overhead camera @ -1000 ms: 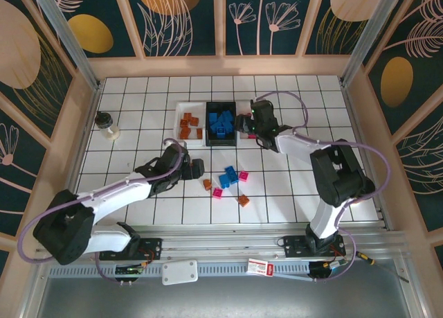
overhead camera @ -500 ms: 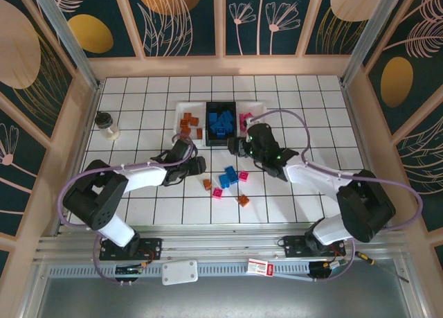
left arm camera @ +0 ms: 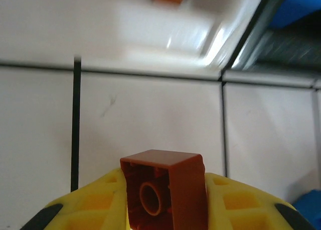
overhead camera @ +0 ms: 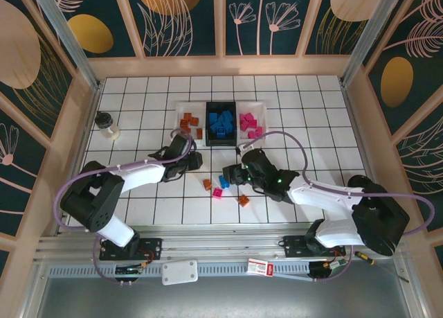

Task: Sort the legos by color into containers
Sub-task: Pick up the lego from the center of the table, then place the lego in the container.

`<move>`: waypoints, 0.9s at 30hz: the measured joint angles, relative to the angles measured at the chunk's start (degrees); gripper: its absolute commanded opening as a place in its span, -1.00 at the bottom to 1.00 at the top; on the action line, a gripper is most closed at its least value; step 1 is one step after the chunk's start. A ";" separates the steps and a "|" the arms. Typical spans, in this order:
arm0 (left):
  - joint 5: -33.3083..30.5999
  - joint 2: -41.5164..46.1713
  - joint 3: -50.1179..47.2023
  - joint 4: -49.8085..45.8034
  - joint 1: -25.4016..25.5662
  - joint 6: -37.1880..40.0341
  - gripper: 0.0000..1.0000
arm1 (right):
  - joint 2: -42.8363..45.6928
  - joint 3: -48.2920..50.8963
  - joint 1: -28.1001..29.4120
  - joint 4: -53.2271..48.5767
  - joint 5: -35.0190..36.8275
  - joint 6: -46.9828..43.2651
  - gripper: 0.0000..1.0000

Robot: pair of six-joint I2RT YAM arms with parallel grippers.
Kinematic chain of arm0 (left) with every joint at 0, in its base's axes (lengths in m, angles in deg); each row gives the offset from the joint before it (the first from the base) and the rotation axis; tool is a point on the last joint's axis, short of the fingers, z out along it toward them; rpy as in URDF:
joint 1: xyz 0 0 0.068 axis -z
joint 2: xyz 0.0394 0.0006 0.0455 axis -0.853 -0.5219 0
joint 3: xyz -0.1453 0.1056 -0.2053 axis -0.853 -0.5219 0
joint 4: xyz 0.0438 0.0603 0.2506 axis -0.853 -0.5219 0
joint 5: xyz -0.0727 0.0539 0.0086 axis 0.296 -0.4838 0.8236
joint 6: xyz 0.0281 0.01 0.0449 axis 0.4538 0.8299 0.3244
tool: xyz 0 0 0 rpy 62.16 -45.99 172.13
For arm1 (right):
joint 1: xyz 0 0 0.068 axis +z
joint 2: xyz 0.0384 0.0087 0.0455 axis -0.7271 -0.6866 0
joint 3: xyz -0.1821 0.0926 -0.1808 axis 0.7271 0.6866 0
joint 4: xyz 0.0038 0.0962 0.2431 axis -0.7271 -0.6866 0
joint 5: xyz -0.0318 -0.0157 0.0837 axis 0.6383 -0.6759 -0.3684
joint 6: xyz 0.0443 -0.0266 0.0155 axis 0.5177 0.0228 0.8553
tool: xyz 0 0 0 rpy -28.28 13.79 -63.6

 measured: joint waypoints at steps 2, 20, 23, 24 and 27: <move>-0.26 0.74 4.59 -1.03 -2.08 0.52 -0.56 | 0.04 0.07 0.63 0.11 -0.26 0.59 0.25; 2.01 -19.39 34.25 -5.42 -11.32 1.29 0.29 | -19.80 -11.50 10.78 0.90 1.81 0.70 0.24; 3.80 -13.90 31.85 -4.85 -11.30 0.98 0.47 | -23.30 -14.03 10.78 0.72 2.64 -0.24 0.22; 4.13 -11.23 30.47 -4.61 -11.19 0.90 0.50 | -24.11 -14.71 10.78 0.57 2.82 -0.46 0.21; 5.16 0.35 24.39 -2.82 -10.62 0.46 0.62 | -26.69 -16.87 10.78 -0.04 3.48 -1.40 0.17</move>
